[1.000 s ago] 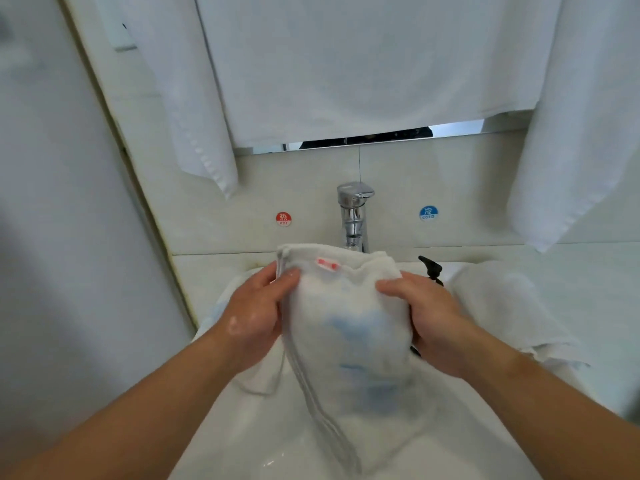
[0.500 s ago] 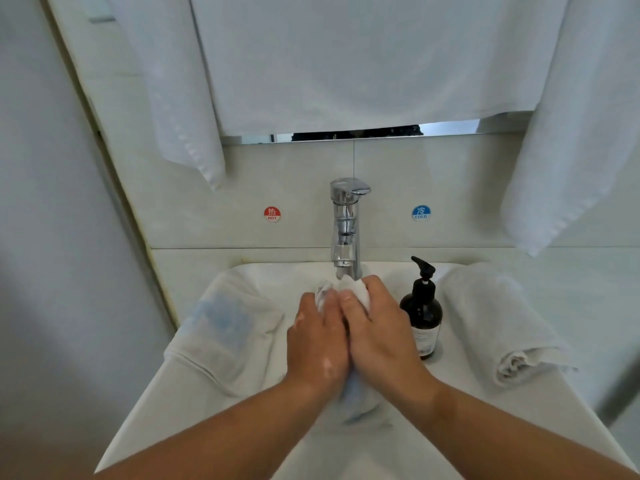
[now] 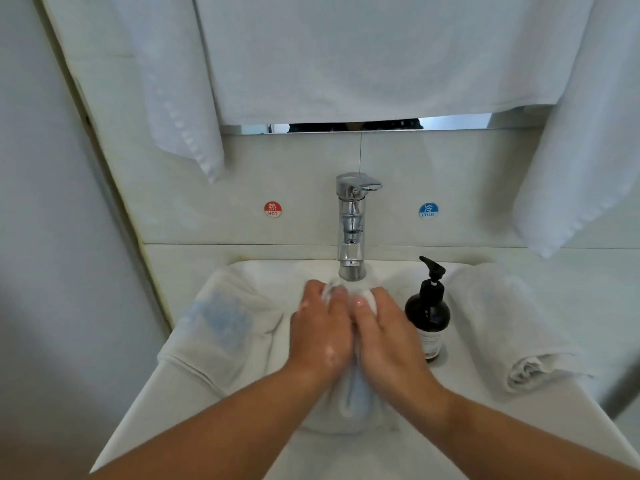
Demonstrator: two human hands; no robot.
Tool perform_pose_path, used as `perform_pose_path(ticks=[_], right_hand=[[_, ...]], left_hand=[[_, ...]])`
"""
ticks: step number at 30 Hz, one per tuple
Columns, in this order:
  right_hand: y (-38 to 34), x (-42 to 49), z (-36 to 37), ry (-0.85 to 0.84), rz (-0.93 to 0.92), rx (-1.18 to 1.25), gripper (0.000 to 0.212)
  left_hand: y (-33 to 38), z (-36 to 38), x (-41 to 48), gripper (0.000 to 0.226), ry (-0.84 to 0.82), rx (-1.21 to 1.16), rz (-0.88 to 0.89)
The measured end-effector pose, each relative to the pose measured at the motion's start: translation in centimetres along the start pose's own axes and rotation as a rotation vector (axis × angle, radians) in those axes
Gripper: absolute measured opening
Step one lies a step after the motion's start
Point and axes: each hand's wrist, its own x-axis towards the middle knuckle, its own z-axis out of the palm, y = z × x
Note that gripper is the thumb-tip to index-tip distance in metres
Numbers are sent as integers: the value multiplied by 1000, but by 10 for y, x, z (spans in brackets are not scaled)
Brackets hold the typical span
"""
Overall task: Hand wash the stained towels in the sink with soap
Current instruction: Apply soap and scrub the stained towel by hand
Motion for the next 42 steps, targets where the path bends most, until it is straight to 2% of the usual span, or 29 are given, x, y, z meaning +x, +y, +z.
perform_pose_path(ticks=[3,5,8,11,13,16,18,21,24,26,29,33,36,39,41,42], right_hand=[[-13,-4,5,-40,-82,-49,16],[-3,11,1,11,-38,-69,16],[11,15,-4,-10,48,-74,19],[7,-3,1,-129,-8,-152,15],[-3,-3,2,-136,-71,-156,17],[3,17,-5,-21,1,-109,24],[9,19,-10,-61,94,-71,31],[9,0,-7,-165,117,-119,27],[-8,-9,-2,-153,-13,-165,26],[-8,1,-4,-46,-41,-147,28],[4,13,-12,6,83,-80,28],[2,-12,-1,-154,27,-192,26],[-4,-6,3,-72,-42,-151,25],[7,14,-6,-4,117,-30,25],[10,6,-5,-92,208,-13,29],[8,-1,-4,-157,194,-44,28]], left_hand=[[-10,-2,3,27,14,-32,-84],[-8,2,-12,23,-23,-36,-10],[-4,5,-15,18,-65,-5,78],[-14,5,6,24,-38,-22,-57],[-19,4,5,29,-11,-75,-120],[-8,5,-22,22,-16,-50,51],[-2,8,-32,18,-66,-51,130],[-9,7,-13,17,6,-47,25],[-17,2,-9,26,22,-64,-107],[-11,3,-22,27,-15,-68,-44],[2,6,-36,19,-76,-61,103],[-5,1,-6,18,32,-45,-70],[-7,0,-14,21,19,-34,-72],[-1,5,-34,20,-105,-24,86],[-4,5,-23,18,-74,-29,84],[-9,3,-13,18,-33,-38,38]])
